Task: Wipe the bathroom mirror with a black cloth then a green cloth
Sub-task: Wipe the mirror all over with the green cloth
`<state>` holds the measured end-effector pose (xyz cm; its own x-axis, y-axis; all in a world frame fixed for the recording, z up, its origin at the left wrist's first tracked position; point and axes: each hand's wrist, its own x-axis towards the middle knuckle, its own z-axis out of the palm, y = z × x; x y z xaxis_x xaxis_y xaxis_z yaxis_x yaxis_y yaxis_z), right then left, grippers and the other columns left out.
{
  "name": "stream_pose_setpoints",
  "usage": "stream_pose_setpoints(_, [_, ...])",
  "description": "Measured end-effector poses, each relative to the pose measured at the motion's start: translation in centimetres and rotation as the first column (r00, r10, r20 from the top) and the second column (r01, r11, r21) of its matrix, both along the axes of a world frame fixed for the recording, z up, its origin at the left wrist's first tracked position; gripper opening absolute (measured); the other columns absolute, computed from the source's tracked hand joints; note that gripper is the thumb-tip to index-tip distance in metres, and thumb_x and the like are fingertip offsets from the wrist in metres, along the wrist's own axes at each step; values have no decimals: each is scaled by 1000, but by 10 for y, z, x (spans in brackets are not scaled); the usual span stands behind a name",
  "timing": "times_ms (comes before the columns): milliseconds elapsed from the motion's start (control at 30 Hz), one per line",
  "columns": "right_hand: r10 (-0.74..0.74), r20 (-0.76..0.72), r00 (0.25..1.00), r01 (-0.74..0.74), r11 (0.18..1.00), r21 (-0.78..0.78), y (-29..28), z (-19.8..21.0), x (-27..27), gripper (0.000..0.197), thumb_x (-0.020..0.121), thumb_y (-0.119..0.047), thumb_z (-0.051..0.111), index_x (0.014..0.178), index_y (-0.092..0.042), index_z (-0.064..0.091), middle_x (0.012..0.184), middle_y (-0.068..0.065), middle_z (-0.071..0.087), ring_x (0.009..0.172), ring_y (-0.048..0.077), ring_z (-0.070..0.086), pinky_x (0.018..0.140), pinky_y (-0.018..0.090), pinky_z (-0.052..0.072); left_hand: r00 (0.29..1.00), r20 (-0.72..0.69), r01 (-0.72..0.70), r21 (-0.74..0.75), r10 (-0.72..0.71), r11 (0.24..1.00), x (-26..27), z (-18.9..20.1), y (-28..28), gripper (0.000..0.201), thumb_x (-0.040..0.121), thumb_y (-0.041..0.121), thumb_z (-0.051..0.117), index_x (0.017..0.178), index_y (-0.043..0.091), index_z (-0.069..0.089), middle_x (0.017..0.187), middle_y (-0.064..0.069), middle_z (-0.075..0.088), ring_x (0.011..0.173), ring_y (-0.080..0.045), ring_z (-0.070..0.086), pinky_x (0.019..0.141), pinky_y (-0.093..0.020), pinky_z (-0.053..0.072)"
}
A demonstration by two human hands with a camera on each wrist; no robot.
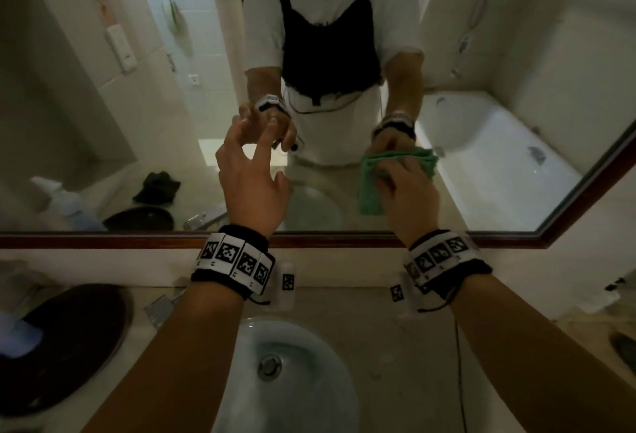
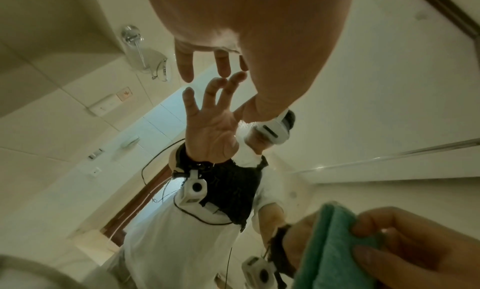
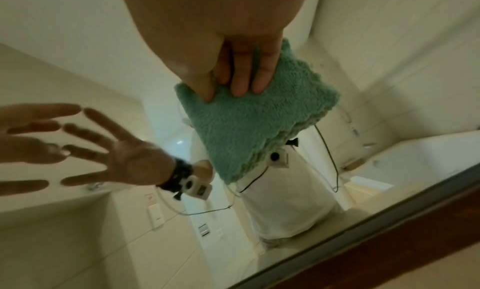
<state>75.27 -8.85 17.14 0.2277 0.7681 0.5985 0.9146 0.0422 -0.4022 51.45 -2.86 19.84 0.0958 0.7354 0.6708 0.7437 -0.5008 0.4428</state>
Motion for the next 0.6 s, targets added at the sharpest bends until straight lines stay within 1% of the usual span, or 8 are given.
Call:
stream_pose_setpoints(67, [-55, -34, 998, 55, 998, 3, -4, -3, 8, 21, 92, -21, 63, 112, -17, 68, 117, 12, 60, 95, 38, 60, 67, 45, 54, 1000, -2, 8, 0, -8, 1000, -1, -4, 1, 81, 75, 6, 70, 147, 30, 42, 157, -11, 20, 137, -33, 29, 109, -48, 39])
stream_pose_setpoints(167, [-41, -20, 999, 42, 998, 54, 2, -3, -4, 21, 91, -20, 61, 111, -15, 68, 112, 15, 60, 91, 38, 60, 62, 45, 55, 1000, 1, 27, 4, -27, 1000, -1, -8, 1, 80, 75, 6, 71, 147, 28, 42, 158, -10, 19, 139, -33, 27, 109, -50, 39])
stream_pose_setpoints(233, [37, 23, 999, -39, 996, 84, 12, 1, -23, 26, 91, -18, 59, 115, -15, 68, 110, 14, 59, 89, 37, 60, 61, 40, 54, 999, -3, 33, 1, -33, 999, -2, -8, 1, 79, 75, 7, 71, 146, 28, 43, 159, -10, 20, 140, -33, 27, 109, -50, 40])
stream_pose_setpoints(300, [133, 67, 989, -138, 987, 85, 22, 6, -46, 32, 92, -17, 57, 122, -15, 66, 108, 13, 58, 90, 34, 60, 64, 37, 52, 999, -14, 38, -8, -38, 999, -4, -7, 2, 78, 75, 7, 71, 146, 27, 44, 159, -10, 20, 139, -32, 28, 109, -49, 40])
stream_pose_setpoints(367, [226, 94, 970, -233, 969, 83, 31, 12, -68, 37, 93, -22, 51, 127, -15, 64, 107, 12, 56, 89, 30, 59, 66, 37, 53, 998, -23, 53, -4, -53, 999, -7, -7, 2, 77, 74, 8, 71, 145, 25, 47, 158, -10, 22, 137, -33, 30, 107, -49, 40])
stream_pose_setpoints(433, [292, 118, 949, -301, 952, 61, 38, 12, -83, 42, 93, -25, 47, 132, -16, 62, 104, 11, 53, 86, 26, 57, 65, 37, 53, 996, -37, 75, 6, -75, 997, -11, -7, 3, 76, 72, 7, 70, 143, 23, 49, 159, -11, 23, 136, -32, 32, 106, -48, 41])
stream_pose_setpoints(533, [330, 140, 934, -334, 942, 8, 40, 0, -88, 44, 91, -16, 56, 135, -19, 60, 102, 10, 50, 84, 24, 55, 64, 39, 53, 995, -22, 101, 2, -101, 995, -17, -11, 2, 73, 74, 5, 67, 142, 25, 51, 159, -9, 22, 135, -28, 31, 108, -42, 39])
stream_pose_setpoints(600, [360, 124, 925, -357, 933, -47, 37, -12, -89, 49, 88, -9, 61, 136, -17, 59, 103, 11, 50, 87, 26, 55, 68, 39, 53, 997, 16, 81, -13, -81, 997, -19, -15, -1, 70, 75, 5, 65, 141, 27, 52, 157, -8, 23, 132, -22, 30, 108, -33, 35])
